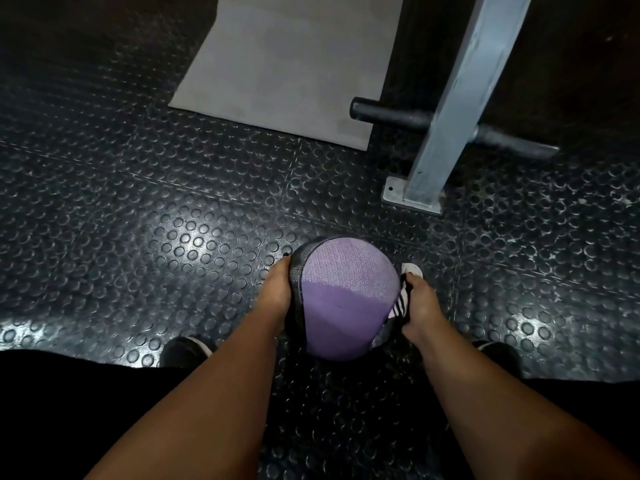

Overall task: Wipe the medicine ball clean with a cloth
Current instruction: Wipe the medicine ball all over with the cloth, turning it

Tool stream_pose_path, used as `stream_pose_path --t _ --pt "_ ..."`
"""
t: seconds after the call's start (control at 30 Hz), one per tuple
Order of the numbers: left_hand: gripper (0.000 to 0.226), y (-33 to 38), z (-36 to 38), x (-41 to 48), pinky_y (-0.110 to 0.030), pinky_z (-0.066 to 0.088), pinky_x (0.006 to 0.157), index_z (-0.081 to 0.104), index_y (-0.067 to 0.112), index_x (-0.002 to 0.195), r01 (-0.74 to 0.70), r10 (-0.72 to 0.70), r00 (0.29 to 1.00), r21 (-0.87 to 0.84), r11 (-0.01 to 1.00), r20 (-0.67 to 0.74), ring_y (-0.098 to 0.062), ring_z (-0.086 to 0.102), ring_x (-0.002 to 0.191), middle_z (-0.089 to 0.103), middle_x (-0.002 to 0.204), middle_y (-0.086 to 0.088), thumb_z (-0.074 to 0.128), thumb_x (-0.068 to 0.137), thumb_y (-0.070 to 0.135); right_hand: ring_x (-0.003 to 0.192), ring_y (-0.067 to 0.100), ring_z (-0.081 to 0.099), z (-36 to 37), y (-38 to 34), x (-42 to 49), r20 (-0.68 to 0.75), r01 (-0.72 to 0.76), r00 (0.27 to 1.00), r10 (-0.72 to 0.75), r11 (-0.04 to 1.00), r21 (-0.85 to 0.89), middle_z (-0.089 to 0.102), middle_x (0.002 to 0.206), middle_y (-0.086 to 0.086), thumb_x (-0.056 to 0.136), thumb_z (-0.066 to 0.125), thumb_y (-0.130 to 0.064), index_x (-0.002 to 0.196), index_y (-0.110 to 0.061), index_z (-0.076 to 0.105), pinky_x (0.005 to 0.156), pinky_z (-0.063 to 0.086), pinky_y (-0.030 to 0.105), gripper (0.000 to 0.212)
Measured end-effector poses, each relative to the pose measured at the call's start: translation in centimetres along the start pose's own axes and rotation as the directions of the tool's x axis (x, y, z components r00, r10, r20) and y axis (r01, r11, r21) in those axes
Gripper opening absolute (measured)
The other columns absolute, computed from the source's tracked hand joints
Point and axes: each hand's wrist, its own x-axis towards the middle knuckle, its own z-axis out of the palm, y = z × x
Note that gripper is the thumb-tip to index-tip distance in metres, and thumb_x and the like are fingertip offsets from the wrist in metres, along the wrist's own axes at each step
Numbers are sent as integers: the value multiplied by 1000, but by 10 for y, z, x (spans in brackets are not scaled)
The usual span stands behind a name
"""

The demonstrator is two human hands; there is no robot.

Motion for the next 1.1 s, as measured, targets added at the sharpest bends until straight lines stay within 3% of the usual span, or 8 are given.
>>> stream_pose_path --t 0.07,0.13,0.3,0.4,0.5,0.77,0.93,1.1 --pt "87 0 2 -3 -48 45 104 67 21 123 6 -3 995 31 1000 -96 -33 64 108 69 121 -12 41 67 83 78 27 63 0 -4 -3 -9 -11 1000 11 1000 -3 67 86 10 97 43 -35 98 -13 64 68 49 33 31" --pt "75 5 9 -18 -47 37 110 58 16 134 -64 94 965 130 989 -243 -37 54 124 60 132 -13 33 90 72 81 27 62 3 -9 -5 -40 10 999 -10 1000 -4 66 90 10 98 42 -36 104 -14 61 70 49 35 30" --pt "62 -24 23 -70 -47 47 95 54 10 127 -443 517 722 266 856 -460 -34 56 116 58 119 -11 38 95 60 106 29 56 3 -22 -16 -212 240 929 -304 929 -281 58 116 7 95 42 -45 126 -10 51 89 43 36 47" --pt "110 -46 41 -93 -58 41 106 29 19 151 -375 533 803 467 800 -267 -33 40 137 33 153 -7 52 68 86 111 35 52 -1 -32 -27 -221 334 836 -503 785 -522 55 118 16 98 42 -33 123 3 51 86 36 35 45" --pt "132 -38 54 -95 -59 34 111 10 20 158 -311 448 867 464 830 -220 -38 26 146 8 165 -1 72 58 79 111 40 50 0 -41 -40 -86 403 769 -633 584 -705 43 130 25 97 47 -24 124 8 49 96 38 39 42" --pt "149 -6 23 -65 -56 36 113 17 14 155 -324 390 920 493 807 -35 -38 35 140 25 157 -8 85 37 75 101 20 48 33 -55 -80 461 720 572 -678 146 -679 43 122 11 91 58 -22 123 -8 43 85 36 26 39" --pt "145 4 19 -58 -52 18 122 -11 11 158 -249 263 963 572 782 59 -40 11 151 -9 166 -11 93 62 44 99 25 45 63 -38 -97 765 737 322 -558 -359 -573 49 110 4 89 57 -22 116 -18 61 79 46 40 28" --pt "118 -1 24 -55 -54 8 122 -24 17 155 -221 214 972 655 722 92 -45 -6 151 -31 162 -5 71 88 40 107 21 39 71 -21 -99 865 692 334 -374 -525 -495 53 115 -7 91 51 -18 117 -28 67 86 36 38 33"
